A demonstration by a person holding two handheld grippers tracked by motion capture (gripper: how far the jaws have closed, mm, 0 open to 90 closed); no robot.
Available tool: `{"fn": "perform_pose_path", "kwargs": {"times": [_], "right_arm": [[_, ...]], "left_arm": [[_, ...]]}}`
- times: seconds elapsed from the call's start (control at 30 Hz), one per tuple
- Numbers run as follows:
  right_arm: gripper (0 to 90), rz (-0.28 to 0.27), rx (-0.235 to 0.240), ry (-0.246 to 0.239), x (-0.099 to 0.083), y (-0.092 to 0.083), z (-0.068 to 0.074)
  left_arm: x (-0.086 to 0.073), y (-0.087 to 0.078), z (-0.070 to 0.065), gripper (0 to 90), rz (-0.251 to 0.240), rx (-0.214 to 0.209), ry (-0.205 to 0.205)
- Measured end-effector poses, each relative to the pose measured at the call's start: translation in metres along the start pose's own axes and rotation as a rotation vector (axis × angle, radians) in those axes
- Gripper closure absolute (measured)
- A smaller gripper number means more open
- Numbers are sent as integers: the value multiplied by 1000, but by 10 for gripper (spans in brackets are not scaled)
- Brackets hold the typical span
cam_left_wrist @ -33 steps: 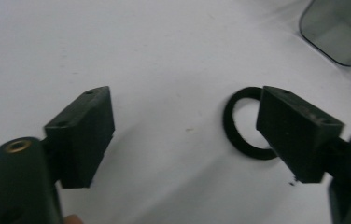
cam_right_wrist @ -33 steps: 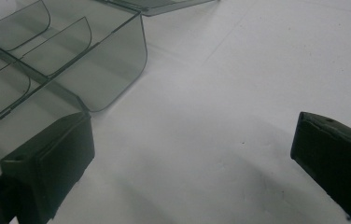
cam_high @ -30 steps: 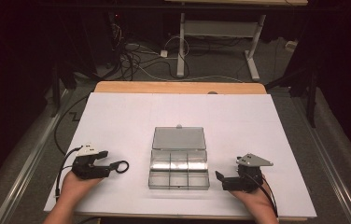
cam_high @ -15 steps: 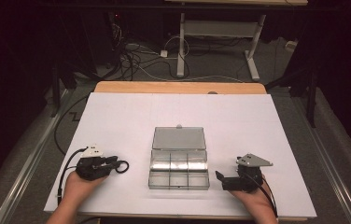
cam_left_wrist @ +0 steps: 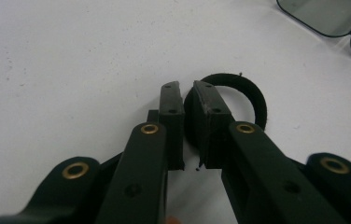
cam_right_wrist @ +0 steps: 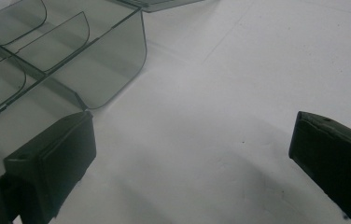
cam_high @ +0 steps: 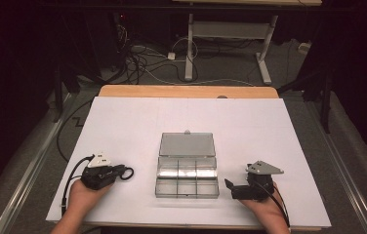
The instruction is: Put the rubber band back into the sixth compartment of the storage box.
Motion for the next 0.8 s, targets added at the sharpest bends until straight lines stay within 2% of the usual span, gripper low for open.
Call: {"fn": "perform_pose_path", "kwargs": {"times": [0.33,0.8], "right_arm": [[14,3,17,0,0,0,0],[19,7,17,1,0,1,0]], "left_arm": [[0,0,-1,837,0,14,1],[0,0,0,852,-2,6,-3]]}}
Point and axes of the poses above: each handheld gripper's, and its own axes: y roughly forward along the jaws, x roughly out of its top, z roughly to its left, the point moved 5 cm from there along y, roughly forward along the jaws, and after that the axes turned 4 degrees about x, right-handed, at the moved point
